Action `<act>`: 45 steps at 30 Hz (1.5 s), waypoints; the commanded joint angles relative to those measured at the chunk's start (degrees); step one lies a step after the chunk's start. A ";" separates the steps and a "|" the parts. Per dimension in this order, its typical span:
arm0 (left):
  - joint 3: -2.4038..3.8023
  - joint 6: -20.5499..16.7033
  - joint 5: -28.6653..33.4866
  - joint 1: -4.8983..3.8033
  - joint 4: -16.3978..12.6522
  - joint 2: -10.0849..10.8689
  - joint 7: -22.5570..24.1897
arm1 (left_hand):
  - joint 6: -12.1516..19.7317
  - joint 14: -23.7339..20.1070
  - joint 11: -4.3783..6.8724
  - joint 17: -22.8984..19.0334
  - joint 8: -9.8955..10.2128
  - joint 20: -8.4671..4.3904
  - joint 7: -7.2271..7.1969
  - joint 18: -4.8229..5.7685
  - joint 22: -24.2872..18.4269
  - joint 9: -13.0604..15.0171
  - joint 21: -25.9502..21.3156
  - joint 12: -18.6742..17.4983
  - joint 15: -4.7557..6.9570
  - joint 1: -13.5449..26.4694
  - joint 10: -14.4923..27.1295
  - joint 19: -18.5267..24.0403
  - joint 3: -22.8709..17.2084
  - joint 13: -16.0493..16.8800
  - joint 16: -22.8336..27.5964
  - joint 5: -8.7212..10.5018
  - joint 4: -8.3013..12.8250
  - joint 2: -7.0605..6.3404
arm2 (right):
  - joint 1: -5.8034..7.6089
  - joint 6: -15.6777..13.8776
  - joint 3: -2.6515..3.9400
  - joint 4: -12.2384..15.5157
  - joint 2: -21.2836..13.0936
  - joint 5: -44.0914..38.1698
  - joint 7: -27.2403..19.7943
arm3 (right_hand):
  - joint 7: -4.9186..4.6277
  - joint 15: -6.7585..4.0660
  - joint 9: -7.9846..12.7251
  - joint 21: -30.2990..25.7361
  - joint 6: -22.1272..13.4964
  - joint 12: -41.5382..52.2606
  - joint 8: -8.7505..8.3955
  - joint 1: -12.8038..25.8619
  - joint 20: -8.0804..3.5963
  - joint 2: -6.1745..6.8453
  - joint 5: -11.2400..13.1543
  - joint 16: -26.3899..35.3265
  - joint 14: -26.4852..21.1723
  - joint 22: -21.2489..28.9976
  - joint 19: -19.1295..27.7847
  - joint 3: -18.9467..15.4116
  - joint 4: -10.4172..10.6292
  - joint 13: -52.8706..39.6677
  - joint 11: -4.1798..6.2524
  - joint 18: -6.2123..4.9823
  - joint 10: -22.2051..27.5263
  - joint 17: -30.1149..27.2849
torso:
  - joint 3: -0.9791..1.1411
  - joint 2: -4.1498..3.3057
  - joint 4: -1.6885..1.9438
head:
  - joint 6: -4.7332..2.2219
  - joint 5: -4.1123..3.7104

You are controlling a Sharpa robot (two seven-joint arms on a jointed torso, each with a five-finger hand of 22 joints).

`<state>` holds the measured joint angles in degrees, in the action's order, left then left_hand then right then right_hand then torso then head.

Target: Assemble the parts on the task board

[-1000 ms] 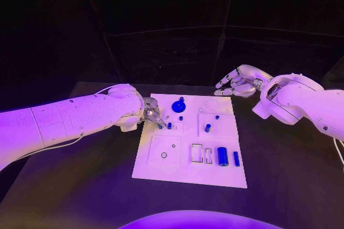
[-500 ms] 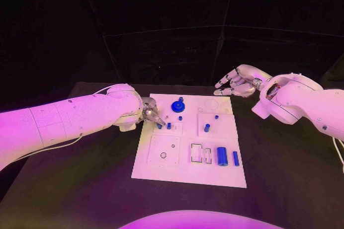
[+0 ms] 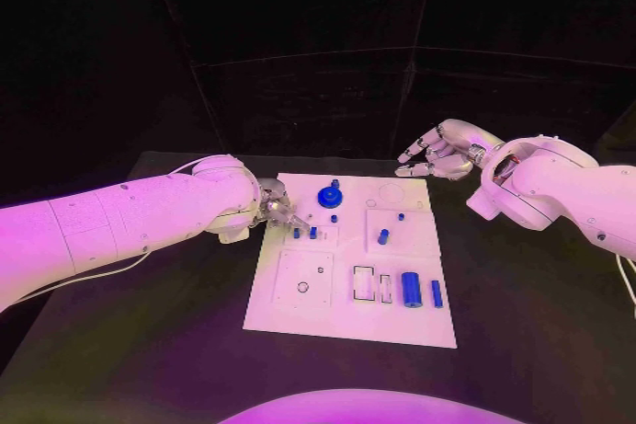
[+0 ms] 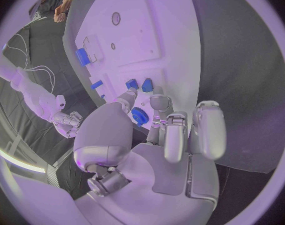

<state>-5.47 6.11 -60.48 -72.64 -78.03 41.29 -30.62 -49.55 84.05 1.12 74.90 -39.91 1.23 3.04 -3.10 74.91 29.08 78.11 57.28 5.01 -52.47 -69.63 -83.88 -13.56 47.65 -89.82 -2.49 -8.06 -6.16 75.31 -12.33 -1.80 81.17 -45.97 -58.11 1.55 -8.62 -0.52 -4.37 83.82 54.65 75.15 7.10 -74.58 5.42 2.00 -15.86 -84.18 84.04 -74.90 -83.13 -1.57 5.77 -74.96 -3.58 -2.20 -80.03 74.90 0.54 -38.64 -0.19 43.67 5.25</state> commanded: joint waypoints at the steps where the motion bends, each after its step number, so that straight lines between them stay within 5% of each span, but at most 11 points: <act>1: 0.07 -4.23 4.23 -0.05 -0.31 0.58 3.91 | 1.18 5.95 -0.49 15.10 0.94 0.45 0.49 -0.38 0.20 -0.68 -0.69 -1.71 -0.75 -1.34 1.32 -0.47 1.79 -2.13 -0.18 -0.32 -0.44 0.72 | 0.12 -0.07 0.04 0.09 -0.04 -0.10 -0.42 | 0.05 -0.22 0.07 -0.37 0.11 -0.19 0.34 0.15 -0.02 -0.51 -0.25 0.26 3.60 -0.78 0.26 -0.27 0.09 -1.98 -0.03 -0.82 0.28 5.40 | 0.03 0.04 -0.04 | 0.04 0.04; 5: 0.08 -7.65 8.13 -0.06 -0.55 1.50 7.95 | 3.03 5.95 -1.44 15.10 2.15 1.16 1.60 -1.07 -2.92 -1.72 -3.60 -6.86 -1.56 -4.07 6.08 0.92 3.74 -7.90 -0.18 -0.44 -0.31 2.11 | 0.12 -0.08 0.04 0.03 -0.05 -0.10 -0.41 | 0.05 -0.22 0.07 -0.37 0.11 -0.19 0.34 0.15 -0.02 -0.51 -0.25 0.26 3.60 -0.78 0.26 -0.27 0.09 -1.98 -0.03 -0.82 0.28 5.40 | 0.03 0.03 -0.03 | -0.16 -0.02; 9: 0.09 -11.42 11.10 -0.09 -0.67 2.20 13.07 | 5.24 5.34 -2.62 13.28 3.19 2.08 2.84 -2.14 -7.86 -2.82 -8.37 -8.31 -2.45 -7.01 8.86 3.20 5.17 -9.21 1.22 -0.57 0.29 3.23 | 0.12 -0.07 0.04 -0.07 -0.04 -0.10 -0.36 | 0.05 -0.22 0.07 -0.37 0.11 -0.19 0.34 0.15 -0.02 -0.51 -0.25 0.26 3.60 -0.78 0.26 -0.27 0.09 -1.98 -0.03 -0.82 0.28 5.40 | 0.03 -0.01 -0.03 | -0.25 -0.05; 14: 0.06 -15.38 13.00 -0.11 -0.45 1.76 23.43 | 8.97 -1.16 -4.79 -0.89 5.04 3.75 5.06 -5.98 -27.14 -5.02 -27.83 -12.25 -4.26 -13.40 15.67 12.86 4.78 -12.42 13.91 -0.52 3.09 4.91 | 0.12 -0.13 0.04 -0.20 0.04 -0.10 -0.37 | 0.05 -0.22 0.07 -0.37 0.11 -0.19 0.34 0.15 -0.02 -0.51 -0.25 0.26 3.60 -0.78 0.26 -0.27 0.09 -1.98 -0.03 -0.82 0.28 5.40 | 0.09 0.03 -0.09 | -0.52 -0.20; 18: -0.20 -18.88 11.42 -0.09 -0.01 0.37 32.21 | 9.58 -7.31 -5.85 -9.40 6.86 4.66 6.31 -7.14 -34.33 -7.24 -36.06 -16.51 -5.47 -22.00 20.48 17.96 0.42 -15.88 22.31 -0.53 8.06 5.74 | 0.11 -0.29 0.04 -0.31 0.14 -0.10 -0.48 | 0.05 -0.22 0.08 -0.41 0.08 -0.23 0.36 0.22 -0.02 -0.55 -0.27 0.31 3.59 -0.72 0.28 -0.37 0.15 -1.94 -0.04 -0.83 0.31 5.33 | -0.01 -0.04 -0.18 | -0.81 -0.39; 21: -0.50 -20.94 8.35 -0.08 0.60 -0.69 36.26 | 8.28 -11.89 -6.81 -14.05 8.70 5.28 6.76 -7.13 -34.81 -9.41 -37.45 -19.26 -5.99 -25.44 21.38 20.00 -2.89 -18.87 26.87 -0.83 10.77 4.95 | 0.11 -0.52 0.04 -0.39 0.24 -0.10 -0.67 | 0.05 -0.22 0.08 -0.50 0.07 -0.40 0.36 0.21 -0.02 -0.56 -0.27 0.39 3.56 -0.54 0.37 -0.38 0.15 -1.79 -0.04 -0.87 0.43 5.21 | -0.03 0.02 -0.18 | -0.91 -0.58; 24: -0.69 -21.88 3.47 -0.07 1.54 -1.96 38.34 | 5.36 -16.15 -6.92 -19.50 11.42 5.75 7.10 -7.35 -34.68 -12.69 -37.96 -22.81 -6.53 -26.19 20.87 21.59 -6.86 -23.47 31.37 -0.29 13.08 2.69 | 0.11 -0.76 0.04 -0.44 0.33 -0.10 -0.85 | 0.05 -0.22 0.09 -0.61 0.04 -0.65 0.36 0.12 -0.03 -0.57 -0.33 0.53 3.51 -0.31 0.48 -0.40 0.10 -1.58 -0.04 -0.91 0.61 5.00 | 0.04 0.02 -0.14 | -0.99 -0.75; 29: -1.35 -21.81 -5.52 -0.07 3.54 -4.28 38.78 | 3.30 -14.89 -7.17 -20.77 14.33 6.04 6.77 -7.46 -34.10 -15.90 -37.26 -26.26 -6.60 -24.57 20.22 21.03 -9.45 -28.24 30.52 -0.43 14.14 0.46 | 0.11 -0.78 0.04 -0.47 0.51 0.03 -0.90 | 0.04 -0.22 0.11 -0.91 -0.01 -1.37 0.39 -0.05 -0.03 -0.66 -0.45 0.86 3.39 0.28 0.77 -0.43 0.03 -0.96 -0.04 -1.03 1.15 4.54 | 0.10 -0.01 -0.23 | -1.28 -0.90; 33: -2.21 -20.46 -10.79 -0.06 5.41 -6.05 38.12 | 2.31 -15.19 -7.20 -22.89 15.69 5.98 6.20 -7.42 -33.82 -17.28 -36.89 -28.10 -6.45 -24.46 21.03 20.60 -10.56 -30.41 31.34 -0.38 14.77 -0.07 | 0.11 -0.75 0.03 -0.46 0.65 0.07 -0.90 | 0.04 -0.23 0.12 -0.98 -0.03 -1.50 0.40 -0.09 -0.04 -0.69 -0.48 0.98 3.35 0.41 0.83 -0.45 0.02 -0.85 -0.04 -1.06 1.25 4.38 | 0.03 -0.06 -0.15 | -1.37 -1.07; 38: -2.88 -18.52 -15.48 0.19 7.65 -8.07 36.77 | 1.29 -10.11 -7.16 -18.98 17.79 6.01 5.82 -7.37 -33.07 -18.99 -35.46 -30.02 -6.39 -22.65 21.46 18.04 -9.46 -32.87 25.86 -0.36 14.22 -1.19 | 0.11 -0.83 0.03 -0.46 0.78 0.09 -0.95 | 0.04 -0.23 0.13 -1.08 -0.07 -1.67 0.41 -0.16 -0.04 -0.76 -0.56 1.11 3.30 0.59 0.91 -0.48 0.00 -0.71 -0.04 -1.09 1.39 4.20 | 0.05 -0.04 -0.14 | -1.36 -1.20; 45: -3.30 -16.15 -18.53 0.56 9.97 -10.02 35.66 | -0.91 -4.61 -6.81 -12.77 19.88 5.61 5.46 -5.27 -22.49 -20.75 -24.29 -31.19 -6.02 -22.19 19.97 10.51 -7.90 -35.49 18.47 -0.36 13.82 -1.32 | 0.11 -1.65 0.03 -0.55 0.96 0.06 -0.97 | 0.03 -0.24 0.15 -1.26 -0.15 -1.96 0.42 -0.29 -0.05 -0.87 -0.73 1.31 3.23 0.89 1.06 -0.52 -0.03 -0.46 -0.04 -1.15 1.60 3.96 | 0.02 -0.02 -0.15 | -1.23 -1.35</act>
<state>-8.77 -12.15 -75.05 -72.05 -68.39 31.46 5.39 -50.21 79.10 -5.68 61.73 -20.15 6.89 8.48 -9.08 51.73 8.45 53.12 26.26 -1.04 -75.16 -49.45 -72.94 -21.80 12.33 -70.88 -3.10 5.66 -7.63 75.30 -12.75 -1.81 80.62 -45.06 -58.08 1.14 -8.62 -0.52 -4.27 82.92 54.65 73.37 7.31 -74.87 5.21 1.71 -16.39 -83.21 84.04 -74.07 -82.50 -1.88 5.77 -74.96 -3.69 -2.19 -78.89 74.92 0.57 -38.68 -0.36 42.42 3.92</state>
